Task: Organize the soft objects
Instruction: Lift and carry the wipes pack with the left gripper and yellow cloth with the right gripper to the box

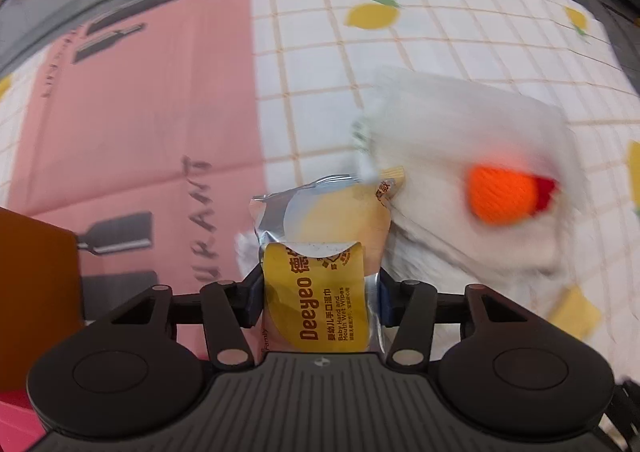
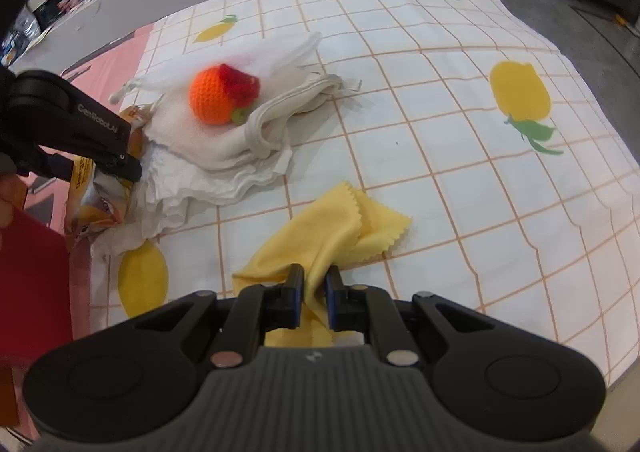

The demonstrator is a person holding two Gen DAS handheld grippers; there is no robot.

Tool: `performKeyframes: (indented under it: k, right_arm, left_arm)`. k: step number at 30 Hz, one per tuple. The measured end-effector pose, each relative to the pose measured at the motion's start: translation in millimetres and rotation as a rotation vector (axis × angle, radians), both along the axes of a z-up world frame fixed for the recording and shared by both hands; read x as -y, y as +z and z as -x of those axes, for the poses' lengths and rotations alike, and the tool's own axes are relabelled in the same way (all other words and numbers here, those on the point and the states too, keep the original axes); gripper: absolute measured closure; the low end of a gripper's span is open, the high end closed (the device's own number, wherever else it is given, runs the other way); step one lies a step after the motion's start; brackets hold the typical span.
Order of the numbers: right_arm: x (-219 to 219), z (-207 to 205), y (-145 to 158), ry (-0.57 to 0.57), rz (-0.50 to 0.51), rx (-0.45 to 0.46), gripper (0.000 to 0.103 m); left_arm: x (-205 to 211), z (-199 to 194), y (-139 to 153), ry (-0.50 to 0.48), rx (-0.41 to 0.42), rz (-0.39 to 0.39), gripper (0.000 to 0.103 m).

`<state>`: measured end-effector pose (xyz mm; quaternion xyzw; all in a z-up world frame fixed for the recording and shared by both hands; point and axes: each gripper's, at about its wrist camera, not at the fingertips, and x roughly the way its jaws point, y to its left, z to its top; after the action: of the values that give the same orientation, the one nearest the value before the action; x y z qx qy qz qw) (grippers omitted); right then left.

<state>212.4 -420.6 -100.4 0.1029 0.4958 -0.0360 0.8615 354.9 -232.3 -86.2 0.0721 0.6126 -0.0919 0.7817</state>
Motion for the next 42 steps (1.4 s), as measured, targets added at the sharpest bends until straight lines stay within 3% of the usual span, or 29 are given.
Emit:
performKeyframes:
  k: [3,7,13,15,19,21,23,24,27,28,29,36,39,40,41,42]
  right_arm:
    - [4.1,1.0,-0.1,-0.007,-0.007,-0.007,0.093]
    - [10.7,2.1,0.2,-0.026,-0.007,-0.025,0.093]
    - [14.6,4.1,1.3,-0.010,0.005,-0.038,0.093]
    - [18.4,6.3,2.7,-0.018,0.009,-0.037,0.093]
    - [28.6,11.9,3.5,-0.029,0.020,-0.039,0.092]
    - [34.0,14.1,4.4,-0.051,0.022,-0.038,0.083]
    - [36.9,15.5,5.1,-0.054,0.008,-0.033,0.068]
    - [36.8,15.8,5.1,-0.051,0.008,-0.033,0.066]
    - [33.2,14.2,3.3,-0.050,0.027,-0.042,0.045]
    - [31.6,13.2,2.2,-0.048,0.029,-0.045,0.035]
    - [30.0,12.3,1.5,-0.044,0.027,-0.046,0.033]
    - [16.5,5.6,-4.7,-0.012,0.065,-0.057,0.031]
    - [11.4,7.1,-4.8,0.006,0.112,-0.044,0.036]
    - [9.3,8.1,-3.9,0.018,0.133,-0.029,0.044]
    - [8.0,8.5,-2.9,0.034,0.127,-0.013,0.061]
    - [7.8,8.5,-2.3,0.038,0.100,-0.006,0.069]
  left_arm:
    - [-3.6,13.0,13.9,-0.011,0.000,0.064,0.045]
    - [2.8,47.9,40.7,-0.128,0.085,0.081,0.045]
    - [14.2,95.7,51.1,-0.224,0.055,0.162,0.045]
    - [21.8,109.2,43.3,-0.276,0.024,0.153,0.045]
    - [35.0,128.5,18.4,-0.312,0.010,0.060,0.045]
    - [36.1,134.8,7.4,-0.324,-0.007,0.032,0.045]
    - [36.0,137.8,-2.1,-0.323,-0.021,0.032,0.042]
    - [35.7,137.6,-6.4,-0.316,-0.020,0.032,0.039]
    - [38.1,140.8,-10.6,-0.306,0.013,0.018,0.028]
    - [39.7,141.7,-12.8,-0.312,0.014,0.006,0.017]
    - [41.5,143.0,-14.3,-0.322,0.018,-0.007,0.013]
    - [41.3,147.0,-16.4,-0.334,0.085,0.004,0.009]
    - [40.1,149.4,-16.0,-0.339,0.113,0.027,0.018]
    - [40.5,151.1,-15.4,-0.346,0.129,0.033,0.028]
    - [40.0,153.3,-14.2,-0.354,0.146,0.039,0.035]
    - [39.8,155.0,-13.7,-0.364,0.159,0.041,0.035]
